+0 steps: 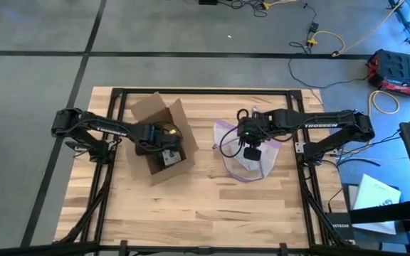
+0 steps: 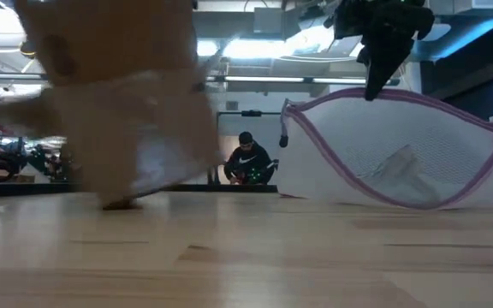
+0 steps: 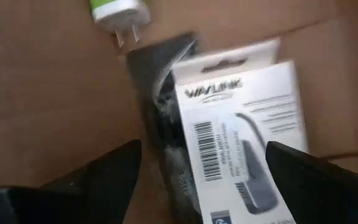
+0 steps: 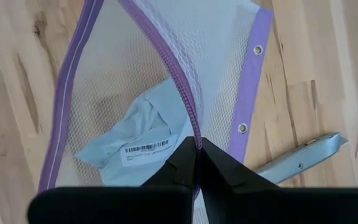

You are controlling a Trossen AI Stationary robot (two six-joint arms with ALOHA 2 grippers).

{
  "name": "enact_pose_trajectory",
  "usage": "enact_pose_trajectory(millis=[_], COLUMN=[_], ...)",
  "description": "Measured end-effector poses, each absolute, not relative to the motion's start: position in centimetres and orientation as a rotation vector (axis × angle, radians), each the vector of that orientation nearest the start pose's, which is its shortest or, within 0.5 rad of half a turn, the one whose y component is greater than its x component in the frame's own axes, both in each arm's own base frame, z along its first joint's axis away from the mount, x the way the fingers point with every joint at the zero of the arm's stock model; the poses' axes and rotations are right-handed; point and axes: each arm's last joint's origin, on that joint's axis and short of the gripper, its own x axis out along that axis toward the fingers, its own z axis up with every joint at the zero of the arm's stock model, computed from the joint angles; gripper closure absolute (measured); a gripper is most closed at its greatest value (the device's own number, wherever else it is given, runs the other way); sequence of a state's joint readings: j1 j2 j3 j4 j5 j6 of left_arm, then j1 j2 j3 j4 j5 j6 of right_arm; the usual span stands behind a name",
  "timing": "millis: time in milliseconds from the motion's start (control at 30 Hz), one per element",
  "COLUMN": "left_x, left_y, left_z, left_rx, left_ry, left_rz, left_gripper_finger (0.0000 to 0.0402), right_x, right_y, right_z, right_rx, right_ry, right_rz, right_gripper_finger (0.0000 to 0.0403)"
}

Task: Unpack boxes
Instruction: Put the white box into the zip bag

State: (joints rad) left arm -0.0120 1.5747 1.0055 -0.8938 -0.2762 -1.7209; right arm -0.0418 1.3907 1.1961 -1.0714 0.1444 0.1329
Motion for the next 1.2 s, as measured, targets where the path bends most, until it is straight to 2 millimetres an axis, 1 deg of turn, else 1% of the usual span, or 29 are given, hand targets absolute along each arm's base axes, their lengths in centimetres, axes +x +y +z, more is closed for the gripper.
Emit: enact_pose_trajectory(millis=[33,200,300,600,733,867,1000,1133,1200], left_x=[27.5,28.8,29.7,29.9,29.9,29.6,29.1,28.4,28.0], left_y=[0.4,0.6,0.9,1.4,1.4,0.9,0.3,0.2,0.2], left_z=[18.9,18.4,18.6,18.4,18.7,20.3,22.8,25.5,26.5], left_rx=[-1.207,-1.215,-1.253,-1.165,-1.111,-1.113,-1.102,-1.055,-1.024], left_ry=[0.794,0.751,0.689,0.678,0.678,0.612,0.542,0.483,0.471], left_rz=[1.317,1.239,1.192,1.178,1.140,1.088,1.019,0.946,0.912], left_gripper_finger=[0.0072,0.0072,0.0072,0.0072,0.0072,0.0072,0.0072,0.0072,0.0072], right_x=[25.3,25.6,25.7,25.7,25.6,25.6,25.6,25.5,25.5], right_y=[-1.5,-1.5,-1.5,-1.5,-1.5,-1.5,-1.5,-1.5,-1.5], right_z=[28.3,28.3,28.4,28.4,28.4,28.4,28.3,28.3,28.3], right_rx=[0.048,0.051,0.051,0.052,0.054,0.060,0.058,0.045,0.042], right_ry=[1.252,1.222,1.217,1.218,1.221,1.223,1.225,1.230,1.230], right_rz=[-0.243,-0.240,-0.239,-0.240,-0.242,-0.247,-0.246,-0.245,-0.242], right_gripper_finger=[0.0403,0.0403,0.0403,0.0403,0.0403,0.0403,0.0403,0.0403,0.0403])
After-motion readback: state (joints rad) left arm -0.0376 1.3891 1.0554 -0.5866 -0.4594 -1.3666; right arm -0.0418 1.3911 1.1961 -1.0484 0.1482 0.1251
